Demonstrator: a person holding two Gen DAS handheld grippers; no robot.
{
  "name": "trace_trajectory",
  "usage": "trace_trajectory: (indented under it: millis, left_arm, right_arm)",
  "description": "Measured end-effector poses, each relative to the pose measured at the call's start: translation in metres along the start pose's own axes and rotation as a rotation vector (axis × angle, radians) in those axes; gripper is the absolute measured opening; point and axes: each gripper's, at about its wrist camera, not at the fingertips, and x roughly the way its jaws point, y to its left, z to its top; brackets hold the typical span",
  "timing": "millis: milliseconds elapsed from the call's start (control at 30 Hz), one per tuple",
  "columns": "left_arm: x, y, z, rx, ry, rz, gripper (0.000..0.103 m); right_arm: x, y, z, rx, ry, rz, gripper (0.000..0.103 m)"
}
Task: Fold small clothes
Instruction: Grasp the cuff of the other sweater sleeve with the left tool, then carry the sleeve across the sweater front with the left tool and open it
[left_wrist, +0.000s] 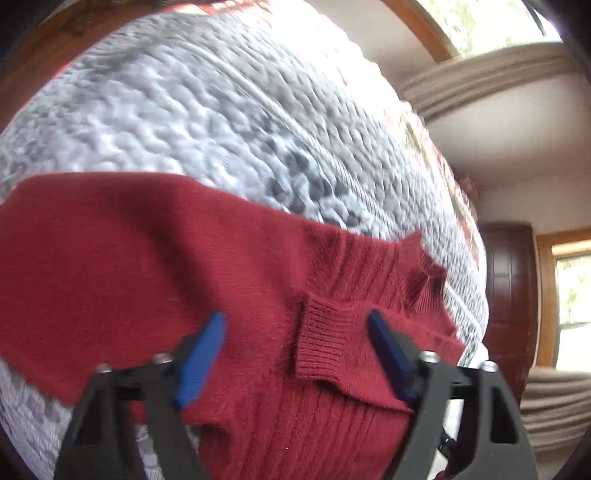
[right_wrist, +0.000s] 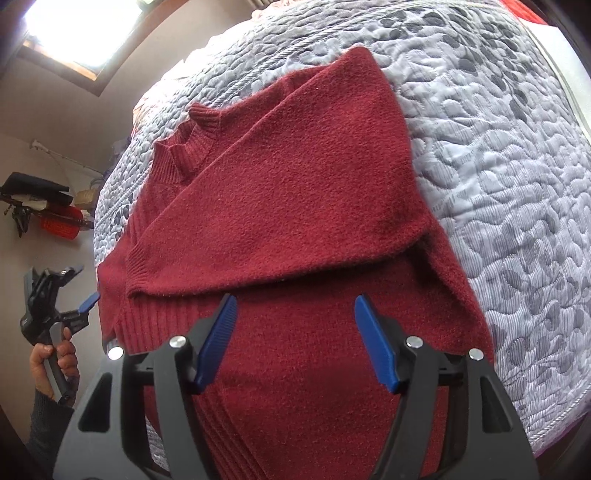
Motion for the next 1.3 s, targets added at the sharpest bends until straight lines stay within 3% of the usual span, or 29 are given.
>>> trace_trajectory:
  millis: [67,133,300,433,567,633,900,967,1033,1067,1100,1300]
  left_arm:
    - [-0.035,0.031,-0.004,-0.078,-0.06,-0.016,0.088]
    - [-0.067,0.075,-0.008,-0.176,-0.114,0.015,0.088]
    - [-0.138,0.212,-0.02,-0.467,-0.301,0.097,0.088]
    - [-0.161,0.305,-0.022,-0.688,-0.382,0.081,0.088]
    - [-0.15,0.349,-0.007,-0.742,-0.406,0.047,0.088]
    - [-0.136,0.365,0.0,-0.772,-0.379,0.06,0.088]
    - [-0.105,0.393,0.011,-0.85,-0.368,0.087,0.086]
    - [-0.102,0.391,0.016,-0.832,-0.352,0.119,0.07]
    - [-0.1,0.393,0.018,-0.83,-0.325,0.148,0.034]
    - [-0.101,0.395,0.017,-0.835,-0.324,0.154,0.027]
    - [-0.102,0.396,0.016,-0.839,-0.328,0.155,0.013]
    - [-0.121,0.378,0.024,-0.764,-0.376,0.16,0.009]
  right_arm:
    - [0.005,0.01,0.0,-0.013,0.016,0.006,0.067]
    - [0.01,0.023,-0.002,-0.031,0.029,0.015,0.067]
    - [0.024,0.063,-0.014,-0.103,0.077,0.028,0.067]
    - [0.038,0.092,-0.03,-0.154,0.123,0.027,0.067]
    - [0.048,0.115,-0.047,-0.197,0.159,0.017,0.067]
    - [0.05,0.123,-0.054,-0.215,0.171,0.009,0.067]
    - [0.054,0.131,-0.065,-0.236,0.193,-0.028,0.067]
    - [0.056,0.131,-0.065,-0.233,0.194,-0.033,0.067]
    - [0.057,0.131,-0.064,-0.229,0.193,-0.031,0.067]
    - [0.057,0.131,-0.064,-0.228,0.193,-0.03,0.067]
    - [0.056,0.13,-0.063,-0.227,0.193,-0.026,0.067]
    - [0.052,0.133,-0.061,-0.228,0.184,-0.017,0.067]
